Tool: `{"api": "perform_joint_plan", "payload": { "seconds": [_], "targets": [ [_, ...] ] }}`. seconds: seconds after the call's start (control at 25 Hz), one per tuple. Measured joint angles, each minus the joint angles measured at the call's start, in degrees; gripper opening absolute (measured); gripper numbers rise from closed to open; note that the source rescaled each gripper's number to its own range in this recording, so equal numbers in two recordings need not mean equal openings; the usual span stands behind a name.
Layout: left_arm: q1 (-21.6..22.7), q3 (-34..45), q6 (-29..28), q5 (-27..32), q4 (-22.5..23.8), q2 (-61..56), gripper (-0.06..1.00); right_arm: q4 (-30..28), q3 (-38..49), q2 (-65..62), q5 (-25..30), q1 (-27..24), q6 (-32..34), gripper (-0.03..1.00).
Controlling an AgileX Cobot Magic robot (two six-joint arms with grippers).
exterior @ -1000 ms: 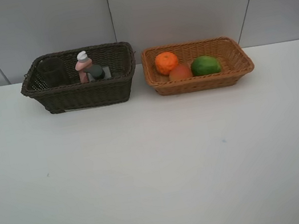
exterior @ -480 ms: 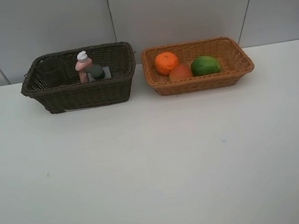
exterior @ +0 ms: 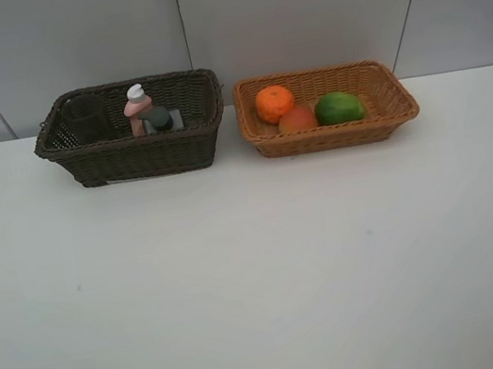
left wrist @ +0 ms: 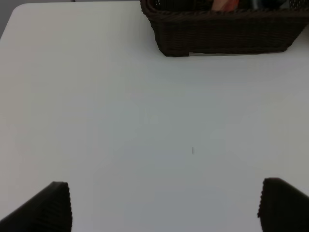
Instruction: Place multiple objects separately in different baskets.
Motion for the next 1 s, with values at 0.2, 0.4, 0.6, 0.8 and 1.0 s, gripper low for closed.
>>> {"api": "perform_joint_plan", "payload": {
  "seconds": [0.2,0.4,0.6,0.8,1.0],
  "targets": [
    [0.00,0.00,-0.02,0.00,0.00,0.00,1.00,0.00,0.00,0.00,0.00,0.00,0.00,0.84],
    [0.00,0.00,-0.02,0.00,0.00,0.00,1.00,0.00,0.00,0.00,0.00,0.00,0.00,0.84],
    [0.00,0.00,-0.02,0.00,0.00,0.00,1.00,0.00,0.00,0.00,0.00,0.00,0.00,0.84],
    [0.00,0.00,-0.02,0.00,0.00,0.00,1.00,0.00,0.00,0.00,0.00,0.00,0.00,0.84],
    [0.00,0.00,-0.02,0.00,0.31,0.00,1.00,0.00,0.00,0.00,0.00,0.00,0.00,0.84]
  ]
}}
